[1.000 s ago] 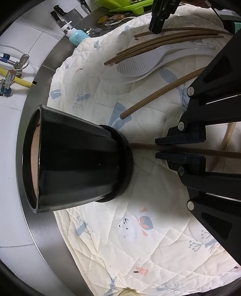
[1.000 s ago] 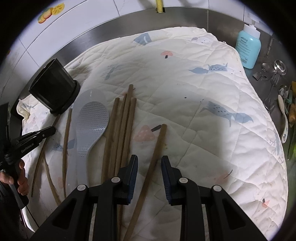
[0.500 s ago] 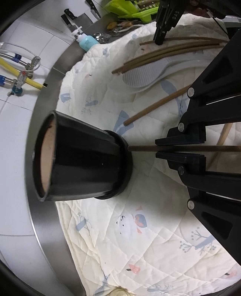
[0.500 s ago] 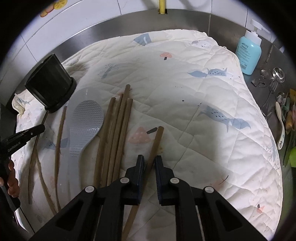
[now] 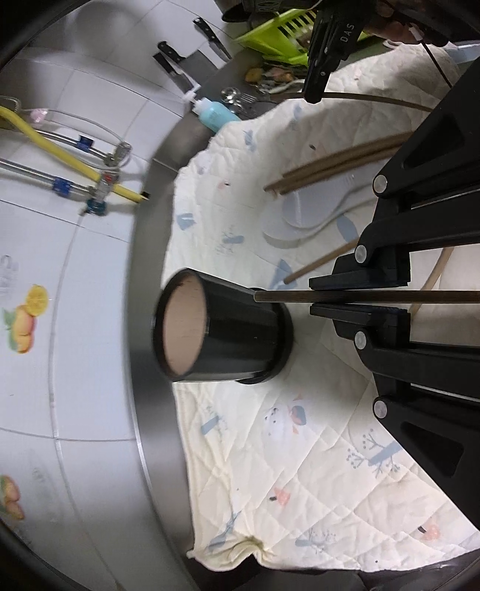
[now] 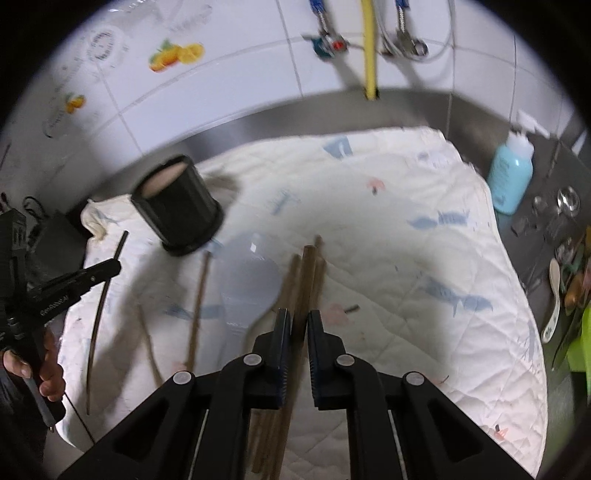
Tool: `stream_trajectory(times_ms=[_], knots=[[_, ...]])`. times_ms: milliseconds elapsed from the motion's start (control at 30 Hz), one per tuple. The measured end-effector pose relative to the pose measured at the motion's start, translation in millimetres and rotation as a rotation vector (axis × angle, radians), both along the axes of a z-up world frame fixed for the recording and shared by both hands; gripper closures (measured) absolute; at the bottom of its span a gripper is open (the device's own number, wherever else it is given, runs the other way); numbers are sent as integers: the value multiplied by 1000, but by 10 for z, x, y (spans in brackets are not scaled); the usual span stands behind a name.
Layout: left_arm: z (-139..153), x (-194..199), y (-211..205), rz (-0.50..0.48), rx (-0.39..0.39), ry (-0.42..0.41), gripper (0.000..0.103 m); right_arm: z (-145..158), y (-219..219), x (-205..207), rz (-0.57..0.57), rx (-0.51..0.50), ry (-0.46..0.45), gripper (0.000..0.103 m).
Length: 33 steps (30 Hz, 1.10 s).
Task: Organize utensils
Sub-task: 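Lift both held chopsticks upright and carry them over the black pot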
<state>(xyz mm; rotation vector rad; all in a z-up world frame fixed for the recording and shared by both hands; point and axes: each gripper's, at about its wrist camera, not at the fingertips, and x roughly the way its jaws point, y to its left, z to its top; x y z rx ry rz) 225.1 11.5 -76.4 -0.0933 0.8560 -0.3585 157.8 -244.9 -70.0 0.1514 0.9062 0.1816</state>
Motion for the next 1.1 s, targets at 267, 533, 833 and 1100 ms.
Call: stream_trajectory(times_ms=[267,533,833,1100], knots=[[465,-177,11,41,-43,-85,97,292,84,-75,73,32,-75,93],[1048,-61,136,91,-115,-202,97,697,196,8,122,73,-178,93],[1508,555,320,117,-218,-332,97,1091,390,277,146,95,-274,94],[1603,1155,334,44,-289,-441,97,1414,509,567,139,99,-336,94]])
